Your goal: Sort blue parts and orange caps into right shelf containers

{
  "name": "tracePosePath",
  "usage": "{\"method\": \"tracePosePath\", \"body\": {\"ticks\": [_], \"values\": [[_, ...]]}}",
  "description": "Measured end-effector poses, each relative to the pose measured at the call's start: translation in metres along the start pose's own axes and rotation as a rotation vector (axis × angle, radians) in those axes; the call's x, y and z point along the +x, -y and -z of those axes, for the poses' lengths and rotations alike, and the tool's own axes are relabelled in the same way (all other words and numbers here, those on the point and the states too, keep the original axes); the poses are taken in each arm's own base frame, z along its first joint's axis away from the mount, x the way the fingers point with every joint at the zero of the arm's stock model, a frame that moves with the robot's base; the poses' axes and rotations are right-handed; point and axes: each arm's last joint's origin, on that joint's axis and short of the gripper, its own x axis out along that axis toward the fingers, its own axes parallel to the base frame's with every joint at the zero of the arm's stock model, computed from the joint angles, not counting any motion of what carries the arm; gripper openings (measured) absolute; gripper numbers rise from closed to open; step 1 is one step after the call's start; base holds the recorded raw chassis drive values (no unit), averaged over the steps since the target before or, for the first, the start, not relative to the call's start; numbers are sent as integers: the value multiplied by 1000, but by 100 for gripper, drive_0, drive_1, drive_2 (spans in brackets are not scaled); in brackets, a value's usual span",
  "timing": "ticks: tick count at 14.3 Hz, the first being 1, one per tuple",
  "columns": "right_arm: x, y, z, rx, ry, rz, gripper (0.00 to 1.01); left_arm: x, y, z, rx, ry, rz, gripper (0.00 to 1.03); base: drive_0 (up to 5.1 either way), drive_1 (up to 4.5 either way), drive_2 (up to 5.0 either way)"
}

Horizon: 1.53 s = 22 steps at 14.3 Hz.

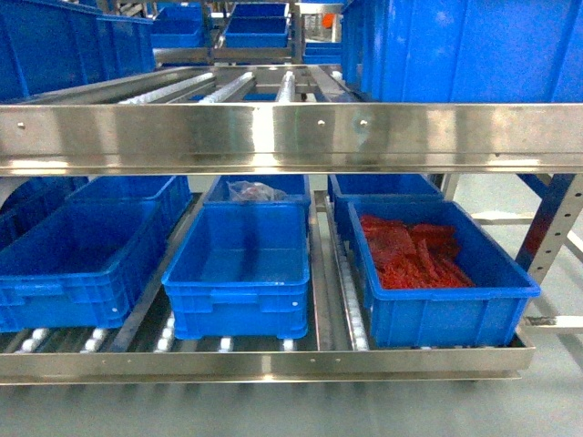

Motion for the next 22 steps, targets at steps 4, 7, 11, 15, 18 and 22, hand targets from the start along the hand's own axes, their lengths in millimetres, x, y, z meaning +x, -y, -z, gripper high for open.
{"method": "tracePosePath", "body": {"ticks": [4,7,11,15,18,22], "values": [[0,0,0,0,-3,0,43,0,0,0,0,-1,0,43,-492,253,253],[0,0,0,0,0,0,43,0,0,0,0,-1,0,43,-492,254,254],[0,0,0,0,2,0,43,0,0,0,0,0,-1,43,-487,258,258],[0,0,0,0,0,0,43,0,0,0,0,-1,0,43,-489,256,256],[0,0,0,0,3,0,43,0,0,0,0,0,-1,43,-503,242,242],[0,0,0,0,-2,-5,43,0,0,1,0,-8,-6,43,-244,154,86]]}}
